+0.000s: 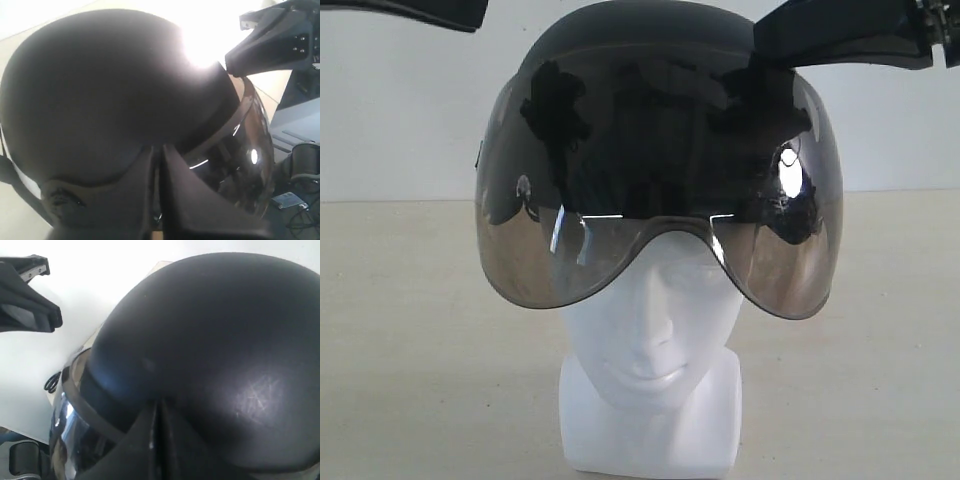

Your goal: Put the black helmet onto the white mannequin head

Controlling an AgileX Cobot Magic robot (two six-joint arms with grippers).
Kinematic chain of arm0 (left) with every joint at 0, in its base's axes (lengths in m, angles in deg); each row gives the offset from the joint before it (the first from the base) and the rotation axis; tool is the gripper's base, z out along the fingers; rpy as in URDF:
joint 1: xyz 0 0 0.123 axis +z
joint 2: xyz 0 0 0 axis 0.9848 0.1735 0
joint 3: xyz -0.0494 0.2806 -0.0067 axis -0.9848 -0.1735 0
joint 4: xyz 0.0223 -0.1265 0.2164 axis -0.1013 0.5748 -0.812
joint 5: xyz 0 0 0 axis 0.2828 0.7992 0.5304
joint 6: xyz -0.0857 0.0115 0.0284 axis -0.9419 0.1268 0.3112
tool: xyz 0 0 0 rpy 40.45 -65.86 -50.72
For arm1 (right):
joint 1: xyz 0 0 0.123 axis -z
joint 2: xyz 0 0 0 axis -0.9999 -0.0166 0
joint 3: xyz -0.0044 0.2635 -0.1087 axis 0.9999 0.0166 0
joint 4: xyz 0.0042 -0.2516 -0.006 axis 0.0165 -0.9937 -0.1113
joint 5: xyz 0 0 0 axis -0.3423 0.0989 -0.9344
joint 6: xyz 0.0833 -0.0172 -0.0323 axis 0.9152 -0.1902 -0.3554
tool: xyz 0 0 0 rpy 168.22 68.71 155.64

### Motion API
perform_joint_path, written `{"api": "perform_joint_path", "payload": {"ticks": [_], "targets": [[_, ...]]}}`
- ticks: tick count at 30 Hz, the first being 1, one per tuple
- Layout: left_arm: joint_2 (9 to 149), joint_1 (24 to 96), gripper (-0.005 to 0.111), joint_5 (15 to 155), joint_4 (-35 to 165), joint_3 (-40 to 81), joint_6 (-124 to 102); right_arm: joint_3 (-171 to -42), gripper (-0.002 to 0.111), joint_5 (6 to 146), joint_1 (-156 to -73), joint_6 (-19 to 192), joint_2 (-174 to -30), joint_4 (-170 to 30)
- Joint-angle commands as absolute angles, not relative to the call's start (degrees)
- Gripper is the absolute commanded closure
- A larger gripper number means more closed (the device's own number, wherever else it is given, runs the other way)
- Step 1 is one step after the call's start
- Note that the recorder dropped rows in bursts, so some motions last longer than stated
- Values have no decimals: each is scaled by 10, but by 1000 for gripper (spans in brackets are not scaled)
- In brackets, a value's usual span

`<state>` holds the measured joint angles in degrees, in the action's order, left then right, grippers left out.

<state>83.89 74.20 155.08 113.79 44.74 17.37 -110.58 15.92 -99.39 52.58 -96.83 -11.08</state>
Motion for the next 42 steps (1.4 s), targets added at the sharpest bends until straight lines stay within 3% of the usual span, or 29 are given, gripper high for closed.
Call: {"api": "perform_joint_path", "payload": {"ticks": [1,11,42], "targets": [[838,725,102,1551,1144,412,193,-1109,109,154,-996,526,-968,-126],[838,707,102,1551,1143,359,209,-1109,109,143,-1030,546,-969,-158],[838,707,102,1551,1153,292,226,-1056,109,101,-1030,570,-969,-194]]}}
